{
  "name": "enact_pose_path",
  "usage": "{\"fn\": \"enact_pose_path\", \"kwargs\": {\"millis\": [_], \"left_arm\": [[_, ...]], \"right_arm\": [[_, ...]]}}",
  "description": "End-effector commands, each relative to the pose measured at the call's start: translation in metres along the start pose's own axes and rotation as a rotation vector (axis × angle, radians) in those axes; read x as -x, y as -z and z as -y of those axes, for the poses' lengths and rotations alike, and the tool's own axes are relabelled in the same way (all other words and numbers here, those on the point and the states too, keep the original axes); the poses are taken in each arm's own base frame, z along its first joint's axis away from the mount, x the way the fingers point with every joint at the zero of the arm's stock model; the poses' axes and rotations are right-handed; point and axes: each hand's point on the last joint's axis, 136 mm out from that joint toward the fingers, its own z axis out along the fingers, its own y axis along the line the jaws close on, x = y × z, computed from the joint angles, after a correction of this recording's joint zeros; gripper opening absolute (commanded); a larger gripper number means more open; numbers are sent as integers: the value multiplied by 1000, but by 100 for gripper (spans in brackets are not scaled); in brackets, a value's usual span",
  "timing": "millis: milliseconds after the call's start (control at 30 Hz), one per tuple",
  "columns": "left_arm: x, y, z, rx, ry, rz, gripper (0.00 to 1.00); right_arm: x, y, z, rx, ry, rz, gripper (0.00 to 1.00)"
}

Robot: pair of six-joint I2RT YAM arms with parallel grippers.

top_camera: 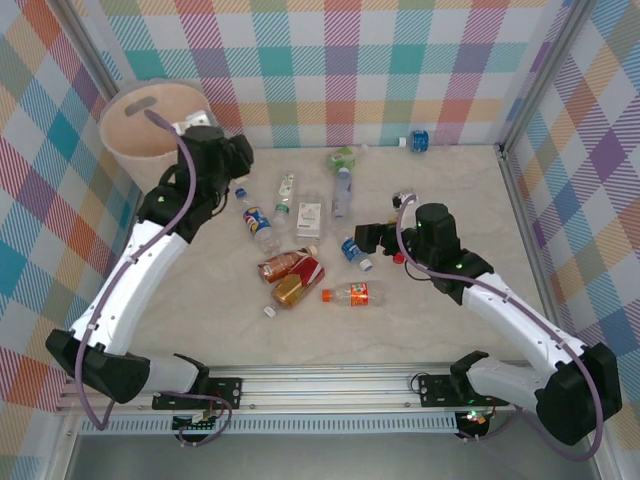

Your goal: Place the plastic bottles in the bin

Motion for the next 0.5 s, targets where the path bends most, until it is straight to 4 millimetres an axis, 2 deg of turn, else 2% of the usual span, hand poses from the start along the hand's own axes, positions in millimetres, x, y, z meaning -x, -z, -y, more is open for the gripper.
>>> {"fn": "enact_pose_path", "kwargs": {"millis": [0,100,200,333,467], "left_arm": [[64,-1,-23,123,-54,242,54],[99,-9,-42,176,-43,352,54],[124,-19,-62,217,-10,407,54],[131,-43,-82,267,6,408,54],[127,-78,-102,324,9,366,53]], "right_arm": [[12,10,0,-21,28,62,100],[11,11,0,-22,37,58,100],[8,12,0,-21,36,48,100],[7,12,1,-26,28,40,100],[9,14,-1,-26,31,34,100]]}}
